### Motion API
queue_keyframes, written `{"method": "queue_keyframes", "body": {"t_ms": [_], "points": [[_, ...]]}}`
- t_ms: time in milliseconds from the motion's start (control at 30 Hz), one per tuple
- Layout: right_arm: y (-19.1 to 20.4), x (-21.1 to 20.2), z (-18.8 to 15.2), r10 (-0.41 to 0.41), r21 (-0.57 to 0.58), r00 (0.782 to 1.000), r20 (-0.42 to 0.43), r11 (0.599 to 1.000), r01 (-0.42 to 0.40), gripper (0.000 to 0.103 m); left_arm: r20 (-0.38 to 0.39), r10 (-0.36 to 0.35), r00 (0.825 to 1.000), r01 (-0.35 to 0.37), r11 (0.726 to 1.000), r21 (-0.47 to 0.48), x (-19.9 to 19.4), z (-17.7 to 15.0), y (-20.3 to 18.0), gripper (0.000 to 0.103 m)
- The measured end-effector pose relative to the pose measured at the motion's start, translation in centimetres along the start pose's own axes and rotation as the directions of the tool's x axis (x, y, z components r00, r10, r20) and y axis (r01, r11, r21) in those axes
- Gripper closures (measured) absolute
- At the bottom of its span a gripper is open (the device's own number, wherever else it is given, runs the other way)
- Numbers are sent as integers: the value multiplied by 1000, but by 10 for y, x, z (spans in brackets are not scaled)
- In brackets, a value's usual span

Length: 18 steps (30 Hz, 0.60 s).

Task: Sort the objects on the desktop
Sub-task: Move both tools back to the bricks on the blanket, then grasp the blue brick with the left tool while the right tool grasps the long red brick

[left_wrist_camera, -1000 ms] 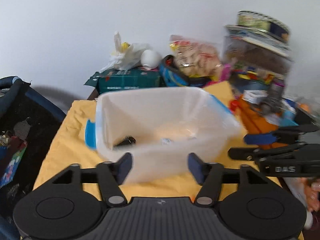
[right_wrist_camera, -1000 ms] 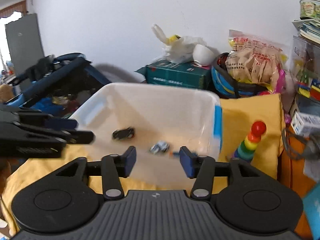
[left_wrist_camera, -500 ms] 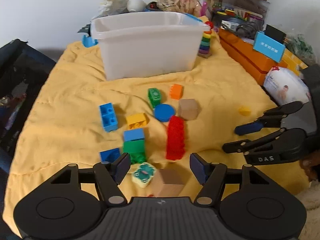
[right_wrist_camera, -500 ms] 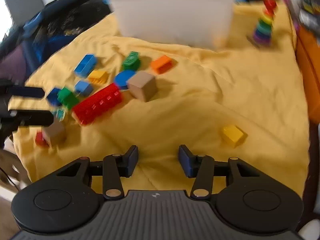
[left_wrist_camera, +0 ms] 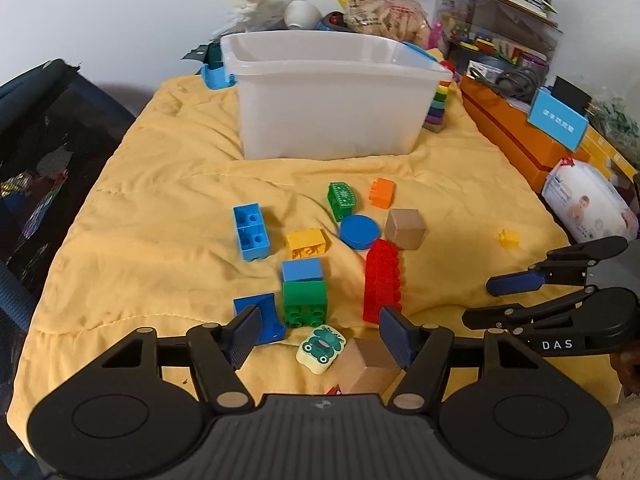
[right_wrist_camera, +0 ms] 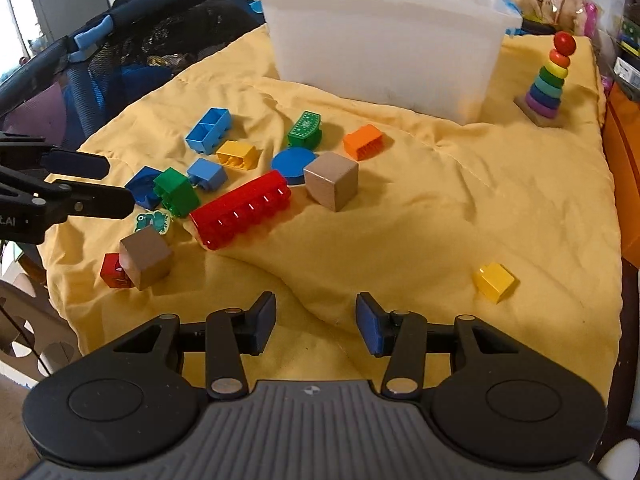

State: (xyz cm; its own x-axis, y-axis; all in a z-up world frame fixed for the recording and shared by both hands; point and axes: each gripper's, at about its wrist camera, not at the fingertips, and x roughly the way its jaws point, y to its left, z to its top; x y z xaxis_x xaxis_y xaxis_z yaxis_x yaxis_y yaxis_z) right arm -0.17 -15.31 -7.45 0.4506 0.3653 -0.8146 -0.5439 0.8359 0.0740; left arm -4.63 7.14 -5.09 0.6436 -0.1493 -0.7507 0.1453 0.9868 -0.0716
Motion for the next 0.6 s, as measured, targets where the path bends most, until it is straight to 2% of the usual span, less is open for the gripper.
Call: {"method": "queue_keyframes", "body": {"t_ms": [233, 367, 467, 500, 600], "points": [[0, -4, -6, -28, 20, 1000, 3, 999, 28, 55, 6, -22, 1000, 22, 999, 28, 4, 6, -1, 36], [-5, -10, -10, -50, 44, 999, 13, 998, 50, 55, -17, -125, 992, 125, 992, -36, 11, 14, -1, 38], [-11, -12, -13, -65, 72, 998, 8, 995, 64, 55, -6, -113, 994, 113, 992, 46, 8, 15, -14, 39], [-13, -14, -15, -71, 79, 997, 10, 994, 70, 55, -15, -122, 992, 122, 991, 45, 8, 14, -14, 39], [-22, -18, -18, -82, 112, 997, 13, 990, 80, 55, -34, -135, 990, 134, 991, -26, 8, 9, -6, 39]]}}
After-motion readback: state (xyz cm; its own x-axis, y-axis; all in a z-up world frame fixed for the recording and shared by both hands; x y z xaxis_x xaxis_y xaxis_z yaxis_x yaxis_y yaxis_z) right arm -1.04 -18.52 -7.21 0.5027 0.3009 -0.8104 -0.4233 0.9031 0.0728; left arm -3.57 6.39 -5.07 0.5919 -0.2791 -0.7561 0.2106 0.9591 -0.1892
